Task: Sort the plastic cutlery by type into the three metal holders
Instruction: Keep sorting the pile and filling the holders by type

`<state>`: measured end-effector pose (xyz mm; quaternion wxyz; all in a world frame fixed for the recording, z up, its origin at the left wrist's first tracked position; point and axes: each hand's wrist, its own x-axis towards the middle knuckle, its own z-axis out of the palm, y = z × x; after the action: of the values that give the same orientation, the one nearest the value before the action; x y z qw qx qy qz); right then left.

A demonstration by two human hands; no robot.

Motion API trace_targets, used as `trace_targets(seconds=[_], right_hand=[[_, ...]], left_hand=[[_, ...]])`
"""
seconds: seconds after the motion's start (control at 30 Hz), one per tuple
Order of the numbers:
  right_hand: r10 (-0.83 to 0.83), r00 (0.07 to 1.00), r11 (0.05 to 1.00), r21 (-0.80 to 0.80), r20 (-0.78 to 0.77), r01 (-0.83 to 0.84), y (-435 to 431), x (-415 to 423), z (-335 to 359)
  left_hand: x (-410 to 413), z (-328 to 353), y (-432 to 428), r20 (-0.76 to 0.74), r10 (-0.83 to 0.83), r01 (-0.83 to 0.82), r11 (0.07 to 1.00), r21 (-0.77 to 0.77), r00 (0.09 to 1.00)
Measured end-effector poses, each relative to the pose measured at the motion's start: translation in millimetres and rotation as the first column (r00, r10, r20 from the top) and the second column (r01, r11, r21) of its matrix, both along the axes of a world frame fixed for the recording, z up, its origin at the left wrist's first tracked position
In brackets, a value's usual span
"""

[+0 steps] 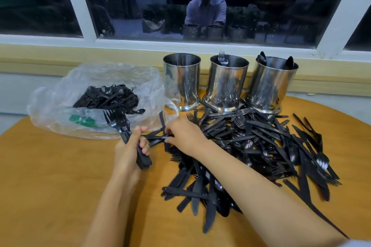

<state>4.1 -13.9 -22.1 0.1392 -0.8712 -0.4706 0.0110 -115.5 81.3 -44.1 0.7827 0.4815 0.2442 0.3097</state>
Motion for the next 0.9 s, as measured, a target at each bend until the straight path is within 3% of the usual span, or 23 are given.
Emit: trace_targets(seconds=[0.07,0.17,0.3,0.47,0.53,0.6,0.67,0.77,0.9], right_hand=[[-0.017,0.993,0.994,-0.108,0.120,0.030,8.3,-2.7,-5.4],[-0.035,0.987,0.996,-0.075,0.156,0.048,12.0,-1.1,-12.4],[-0.105,0.994,0.979,0.180,0.020,0.100,3.1,4.1,-13.1],[-0.198,0.974,0.881,0.415,-0.114,0.228,-6.0,5.5,-8.0],[-0.145,0.947,0.812,0.511,-0.288,0.280,-6.9,1.6,-3.1],[0.005,0.849,0.784,0.529,-0.528,0.325,-5.8,-8.3,1.7],[0.086,0.769,0.821,0.482,-0.634,0.306,-3.2,-19.7,0.8],[0.127,0.752,0.877,0.428,-0.646,0.220,0.3,-28.5,-1.6],[0.137,0.753,0.864,0.449,-0.643,0.227,-0.4,-15.7,-2.0]], left_hand=[[-1.6,-0.4,3.2,0.037,0.014,-0.013,1.000,-0.025,0.999],[-3.8,0.3,8.3,0.096,0.014,-0.007,0.997,-0.082,0.995],[-6.7,2.4,8.9,0.084,-0.003,0.010,0.995,-0.094,0.996],[-5.6,3.6,5.1,0.088,0.021,-0.015,0.997,-0.078,0.996],[-5.3,3.0,3.7,0.059,0.025,-0.021,0.997,-0.070,0.998],[-3.8,3.1,1.2,0.016,0.020,-0.020,0.998,-0.056,1.000],[-2.0,3.0,0.0,-0.025,0.026,-0.027,0.999,-0.035,0.999],[-3.0,4.2,1.5,-0.056,0.053,-0.054,0.998,-0.015,0.997],[-4.2,7.8,3.5,-0.072,0.117,-0.120,0.992,-0.046,0.991]])
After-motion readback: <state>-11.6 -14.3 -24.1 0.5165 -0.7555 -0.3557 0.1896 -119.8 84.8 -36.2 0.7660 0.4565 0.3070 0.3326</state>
